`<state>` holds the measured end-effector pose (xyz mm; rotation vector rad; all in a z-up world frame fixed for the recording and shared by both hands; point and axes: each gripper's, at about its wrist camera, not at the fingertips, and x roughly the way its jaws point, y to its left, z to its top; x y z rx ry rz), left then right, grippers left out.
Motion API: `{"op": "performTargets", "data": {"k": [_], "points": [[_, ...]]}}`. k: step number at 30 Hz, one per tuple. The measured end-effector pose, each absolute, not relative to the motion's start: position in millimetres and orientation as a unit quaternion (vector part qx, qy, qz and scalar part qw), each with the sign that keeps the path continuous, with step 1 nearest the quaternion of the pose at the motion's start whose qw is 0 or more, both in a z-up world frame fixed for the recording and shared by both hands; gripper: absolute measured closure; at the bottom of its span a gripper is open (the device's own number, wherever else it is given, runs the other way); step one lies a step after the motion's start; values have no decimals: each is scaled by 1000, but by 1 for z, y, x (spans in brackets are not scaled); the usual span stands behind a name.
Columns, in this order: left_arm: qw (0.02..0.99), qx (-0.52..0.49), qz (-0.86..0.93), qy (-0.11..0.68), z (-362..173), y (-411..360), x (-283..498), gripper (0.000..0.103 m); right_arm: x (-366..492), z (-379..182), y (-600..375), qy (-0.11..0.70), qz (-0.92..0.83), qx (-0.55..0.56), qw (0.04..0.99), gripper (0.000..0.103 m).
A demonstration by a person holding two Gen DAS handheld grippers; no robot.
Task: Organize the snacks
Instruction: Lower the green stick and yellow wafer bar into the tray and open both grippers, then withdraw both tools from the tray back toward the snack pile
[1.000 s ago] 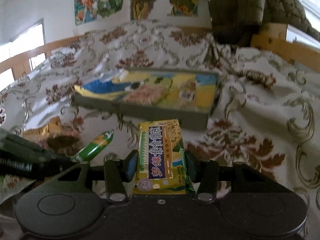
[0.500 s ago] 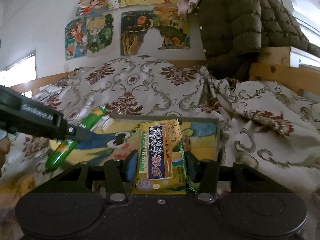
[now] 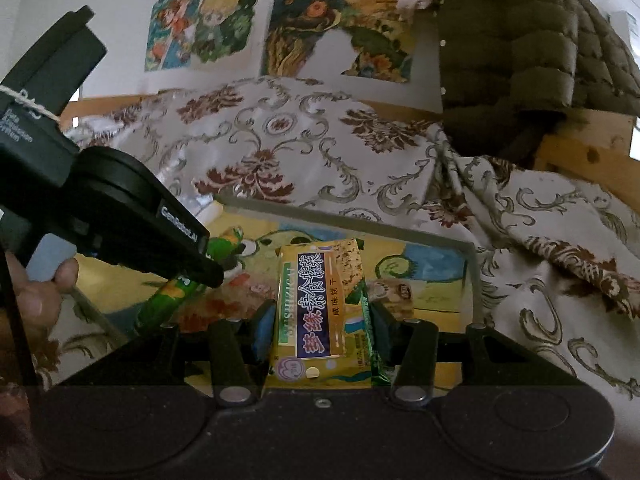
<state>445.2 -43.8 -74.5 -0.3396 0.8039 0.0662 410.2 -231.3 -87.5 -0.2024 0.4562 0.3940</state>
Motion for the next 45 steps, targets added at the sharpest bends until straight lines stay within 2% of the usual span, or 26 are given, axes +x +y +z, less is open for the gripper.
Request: {"op": "performTargets", "data": {"k": [7, 12, 16, 18, 22, 25, 29, 32, 45], "points": [[905, -160, 37, 392, -75, -46, 443, 84, 409, -93, -222, 225, 186, -139, 946, 49], [905, -157, 45, 392, -72, -47, 440, 69, 407, -93, -224, 223, 183, -140, 947, 37], [908, -163, 45, 383, -65, -45, 432, 46, 402, -86, -228, 216, 185, -126, 950, 26], [913, -167, 43, 371, -59, -44, 424, 39, 398, -80, -230, 213, 184, -117, 953, 22], [924, -171, 44, 340, -42, -40, 406, 19, 388, -64, -235, 200, 170, -100, 960, 10], [932, -171, 40, 316, -27, -36, 390, 15, 379, -48, -239, 188, 157, -81, 966, 2], [944, -172, 52, 278, -5, -28, 364, 5, 364, -25, -243, 177, 140, -63, 972, 1], [951, -158, 63, 260, 7, -25, 342, 1, 351, -11, -245, 177, 138, -68, 972, 1], [963, -129, 88, 221, 24, -8, 241, 1, 271, 23, -245, 145, 121, -44, 981, 1]]}}
